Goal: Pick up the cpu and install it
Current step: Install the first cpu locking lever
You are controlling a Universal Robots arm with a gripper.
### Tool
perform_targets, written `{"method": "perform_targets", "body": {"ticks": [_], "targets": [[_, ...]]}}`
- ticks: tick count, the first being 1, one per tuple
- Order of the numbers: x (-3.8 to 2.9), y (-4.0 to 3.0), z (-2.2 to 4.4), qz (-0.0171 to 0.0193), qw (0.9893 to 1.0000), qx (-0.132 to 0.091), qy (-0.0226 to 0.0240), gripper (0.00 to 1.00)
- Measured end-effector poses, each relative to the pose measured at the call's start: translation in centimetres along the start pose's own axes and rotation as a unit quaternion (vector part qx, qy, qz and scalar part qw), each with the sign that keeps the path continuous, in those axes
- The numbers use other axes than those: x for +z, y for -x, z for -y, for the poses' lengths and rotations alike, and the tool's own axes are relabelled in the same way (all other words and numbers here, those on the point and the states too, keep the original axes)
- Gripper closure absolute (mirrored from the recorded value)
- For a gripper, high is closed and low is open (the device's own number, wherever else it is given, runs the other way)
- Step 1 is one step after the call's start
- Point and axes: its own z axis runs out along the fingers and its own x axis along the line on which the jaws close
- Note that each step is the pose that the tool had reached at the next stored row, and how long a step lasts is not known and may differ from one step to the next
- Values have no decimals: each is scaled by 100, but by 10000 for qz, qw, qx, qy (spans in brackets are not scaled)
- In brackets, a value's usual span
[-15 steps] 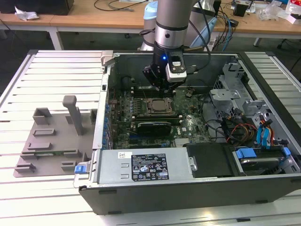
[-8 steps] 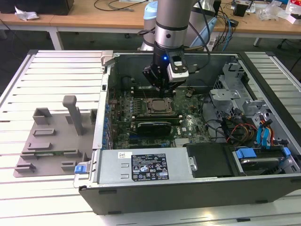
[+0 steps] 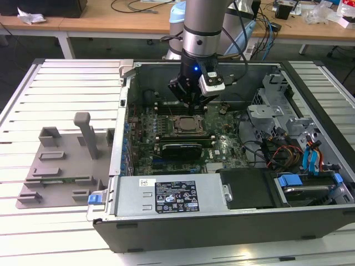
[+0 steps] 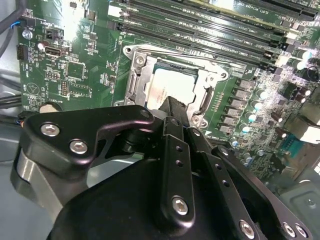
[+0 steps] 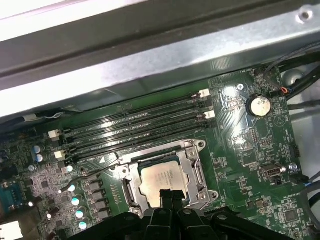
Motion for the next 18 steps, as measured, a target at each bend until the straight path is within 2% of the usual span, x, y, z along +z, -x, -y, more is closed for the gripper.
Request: {"method": "perform_targets", "body": {"ticks": [7,9,11,15,18], "targets": [[0,0,0,14,9997,-252,1,89],[0,0,0,25,9989,-459,2,89],[0,0,0,31,9984,-568,2,89],[0,0,0,50,9958,-917,3,89],[0,0,0,68,9923,-1240,5,89]]}}
